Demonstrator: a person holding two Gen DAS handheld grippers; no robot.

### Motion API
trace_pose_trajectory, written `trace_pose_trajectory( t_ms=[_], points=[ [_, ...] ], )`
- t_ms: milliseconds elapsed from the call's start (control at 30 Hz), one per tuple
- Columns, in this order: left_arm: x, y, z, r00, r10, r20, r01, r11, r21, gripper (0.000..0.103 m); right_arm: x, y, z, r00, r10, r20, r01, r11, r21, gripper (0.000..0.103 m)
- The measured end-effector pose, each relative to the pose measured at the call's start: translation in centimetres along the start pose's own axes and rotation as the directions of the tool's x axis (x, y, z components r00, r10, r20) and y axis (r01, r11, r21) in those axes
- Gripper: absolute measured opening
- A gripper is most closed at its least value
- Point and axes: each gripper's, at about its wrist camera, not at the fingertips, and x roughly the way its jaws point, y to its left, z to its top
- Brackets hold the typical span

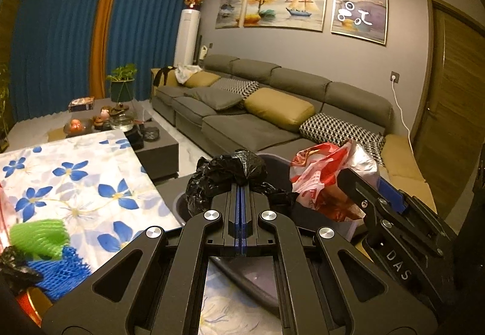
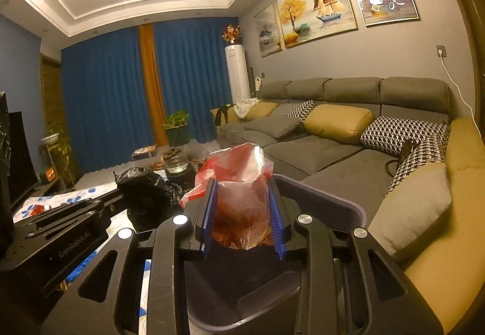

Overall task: Collect trash
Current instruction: 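Carry both bags to the grey bin and open both tools to drop them, then move both open tools back over the trash pile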

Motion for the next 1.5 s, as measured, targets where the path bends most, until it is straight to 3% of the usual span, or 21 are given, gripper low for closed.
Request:
trace_pose_trajectory(
  t_ms=[467, 567, 633, 700, 800, 933, 1133, 1500],
  points=[
    [3.6, 0.3, -0.2, 0.996, -0.064, -0.055, 0.064, 0.998, -0.002, 0.001, 1.4, -0.4, 0.0, 1.000, -0.010, -0.029, 0.011, 1.000, 0.028, 0.038],
    [3.8, 0.4, -0.3, 0.996, -0.059, -0.061, 0.060, 0.998, 0.009, 0.027, 1.3, -0.5, 0.0, 1.000, -0.006, -0.029, 0.007, 0.999, 0.037, 0.047],
    [3.6, 1.0, -0.4, 0.998, -0.041, -0.049, 0.041, 0.999, -0.010, 0.059, 1.2, -0.4, 0.1, 1.000, -0.003, -0.026, 0.004, 0.999, 0.043, 0.049],
    [3.3, 1.7, -0.5, 0.999, -0.029, -0.041, 0.028, 0.999, -0.037, 0.066, 1.1, -0.6, 0.2, 1.000, -0.010, -0.026, 0.011, 0.999, 0.048, 0.051],
    [2.6, 2.8, -0.4, 0.999, 0.008, -0.033, -0.010, 0.997, -0.075, 0.076, 0.7, -0.7, 0.5, 1.000, -0.018, -0.021, 0.019, 0.998, 0.052, 0.052],
    [0.3, 3.6, -0.2, 0.998, 0.069, 0.001, -0.069, 0.994, -0.089, 0.087, -0.7, -0.2, 0.9, 1.000, -0.028, 0.001, 0.028, 0.999, 0.035, 0.062],
    [-4.7, 5.0, -0.9, 0.983, 0.179, 0.037, -0.173, 0.976, -0.130, 0.095, -3.4, 1.1, 0.4, 0.999, -0.050, 0.022, 0.050, 0.999, -0.011, 0.078],
    [-14.8, 8.2, -4.5, 0.916, 0.397, 0.050, -0.386, 0.910, -0.154, 0.095, -6.9, 5.5, -1.8, 0.999, 0.040, -0.006, -0.040, 0.998, -0.042, 0.083]
  ],
)
